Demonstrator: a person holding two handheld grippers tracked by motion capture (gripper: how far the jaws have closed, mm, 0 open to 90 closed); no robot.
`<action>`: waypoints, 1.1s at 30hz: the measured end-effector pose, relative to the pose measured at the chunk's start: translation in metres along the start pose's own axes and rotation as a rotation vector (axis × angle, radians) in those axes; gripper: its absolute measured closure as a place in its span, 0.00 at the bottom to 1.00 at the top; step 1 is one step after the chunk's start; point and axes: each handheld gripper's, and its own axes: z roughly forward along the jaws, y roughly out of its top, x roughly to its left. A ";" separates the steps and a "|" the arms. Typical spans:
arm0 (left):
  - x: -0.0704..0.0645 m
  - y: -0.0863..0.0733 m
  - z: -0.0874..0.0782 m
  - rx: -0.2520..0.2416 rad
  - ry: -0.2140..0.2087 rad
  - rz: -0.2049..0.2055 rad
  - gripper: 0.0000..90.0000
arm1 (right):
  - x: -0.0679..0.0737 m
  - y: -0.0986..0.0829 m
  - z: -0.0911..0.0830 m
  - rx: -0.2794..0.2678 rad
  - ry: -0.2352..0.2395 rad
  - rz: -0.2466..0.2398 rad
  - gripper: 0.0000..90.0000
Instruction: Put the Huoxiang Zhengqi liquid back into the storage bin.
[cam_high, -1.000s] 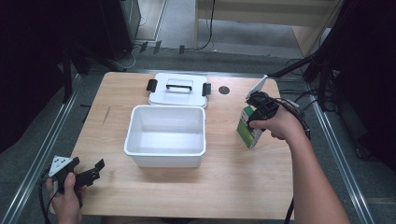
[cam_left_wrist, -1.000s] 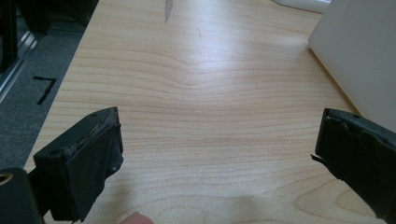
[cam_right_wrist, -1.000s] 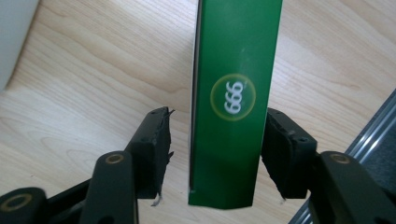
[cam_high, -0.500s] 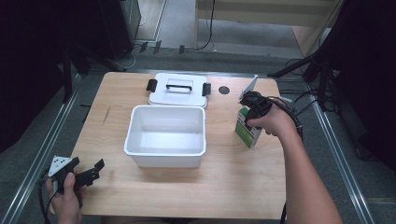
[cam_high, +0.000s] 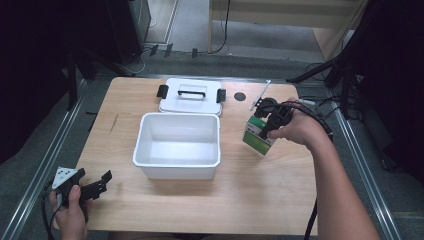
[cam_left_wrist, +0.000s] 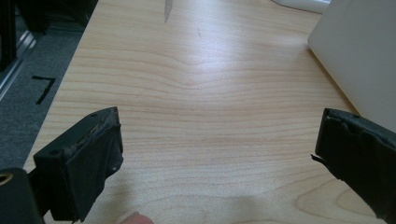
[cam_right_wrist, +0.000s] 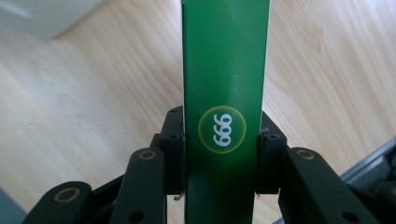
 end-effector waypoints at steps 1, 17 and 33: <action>0.000 0.000 0.000 0.000 0.001 0.000 0.02 | 0.000 0.000 0.000 0.000 0.000 0.000 0.72; 0.000 0.000 0.000 0.003 -0.001 0.002 0.02 | 0.036 0.013 -0.073 -0.084 0.019 -0.250 0.72; 0.000 0.000 0.000 0.006 -0.002 0.005 0.02 | 0.054 0.045 -0.104 -0.118 0.015 -0.351 0.72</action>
